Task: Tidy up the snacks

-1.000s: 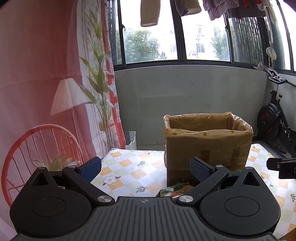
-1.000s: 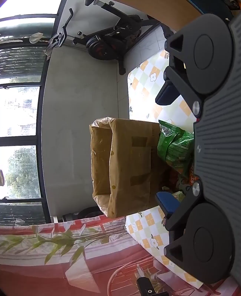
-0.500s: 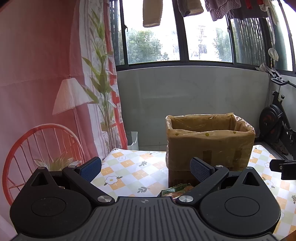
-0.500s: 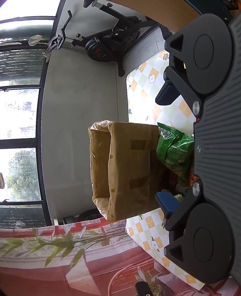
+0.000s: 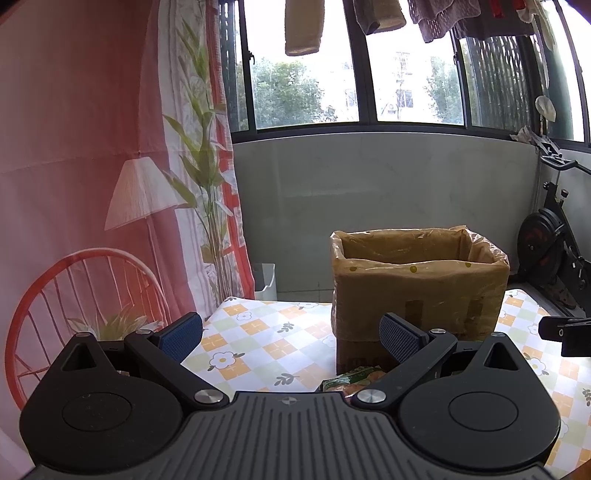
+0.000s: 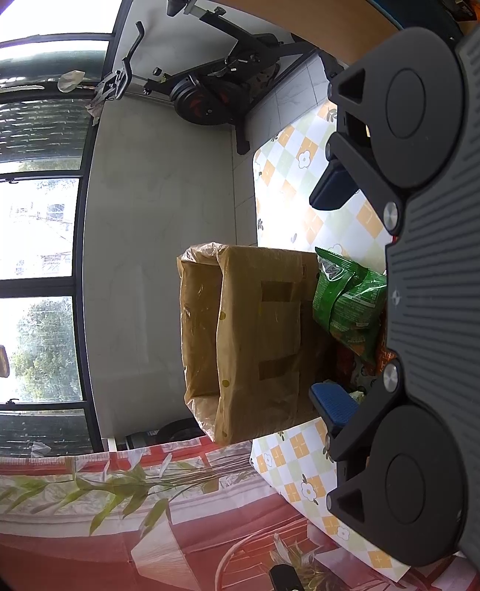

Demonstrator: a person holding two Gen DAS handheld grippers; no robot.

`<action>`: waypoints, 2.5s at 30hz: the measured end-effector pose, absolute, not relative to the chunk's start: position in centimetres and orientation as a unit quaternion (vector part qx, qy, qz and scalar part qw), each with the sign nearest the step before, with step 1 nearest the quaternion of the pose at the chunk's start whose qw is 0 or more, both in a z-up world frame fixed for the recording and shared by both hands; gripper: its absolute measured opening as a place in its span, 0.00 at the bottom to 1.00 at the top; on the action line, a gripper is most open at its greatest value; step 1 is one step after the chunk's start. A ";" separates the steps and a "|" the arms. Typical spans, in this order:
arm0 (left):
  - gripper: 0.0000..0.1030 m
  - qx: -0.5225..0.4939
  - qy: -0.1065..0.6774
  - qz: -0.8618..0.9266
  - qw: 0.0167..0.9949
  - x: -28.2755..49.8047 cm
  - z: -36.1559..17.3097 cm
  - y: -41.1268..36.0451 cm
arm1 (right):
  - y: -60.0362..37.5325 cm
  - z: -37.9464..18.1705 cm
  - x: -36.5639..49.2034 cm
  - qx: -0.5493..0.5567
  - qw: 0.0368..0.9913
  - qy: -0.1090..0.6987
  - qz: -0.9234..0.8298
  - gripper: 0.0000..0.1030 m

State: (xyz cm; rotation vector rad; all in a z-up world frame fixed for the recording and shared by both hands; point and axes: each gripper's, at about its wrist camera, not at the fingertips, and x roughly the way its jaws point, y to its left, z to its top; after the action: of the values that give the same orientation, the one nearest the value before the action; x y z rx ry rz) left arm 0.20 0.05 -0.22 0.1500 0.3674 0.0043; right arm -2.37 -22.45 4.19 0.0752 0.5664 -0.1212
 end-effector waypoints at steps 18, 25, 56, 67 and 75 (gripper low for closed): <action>1.00 0.070 0.181 0.005 0.981 0.1 -0.2 0.0 | -22.4 4.2 -2.2 0.036 0.958 0.280 -0.058 0.98; 1.00 0.069 0.182 0.005 0.981 0.1 -0.2 0.0 | -22.4 4.3 -2.2 0.036 0.958 0.280 -0.058 0.98; 1.00 0.066 0.194 0.037 0.978 2.0 -1.7 0.7 | -23.2 2.4 -1.2 0.062 0.959 0.275 -0.034 1.00; 1.00 0.044 0.183 0.046 0.981 3.1 -5.4 2.5 | -22.0 -1.3 -0.1 0.018 0.974 0.227 -0.007 1.00; 1.00 0.056 0.201 0.033 0.977 3.5 -7.8 2.8 | -20.8 -3.7 0.4 0.003 0.972 0.235 0.002 1.00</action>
State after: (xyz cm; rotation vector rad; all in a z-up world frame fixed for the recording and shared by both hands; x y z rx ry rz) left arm 3.53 2.81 -7.76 0.1129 0.4059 0.0674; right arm 0.37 -20.76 -3.66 0.0068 0.4739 0.0050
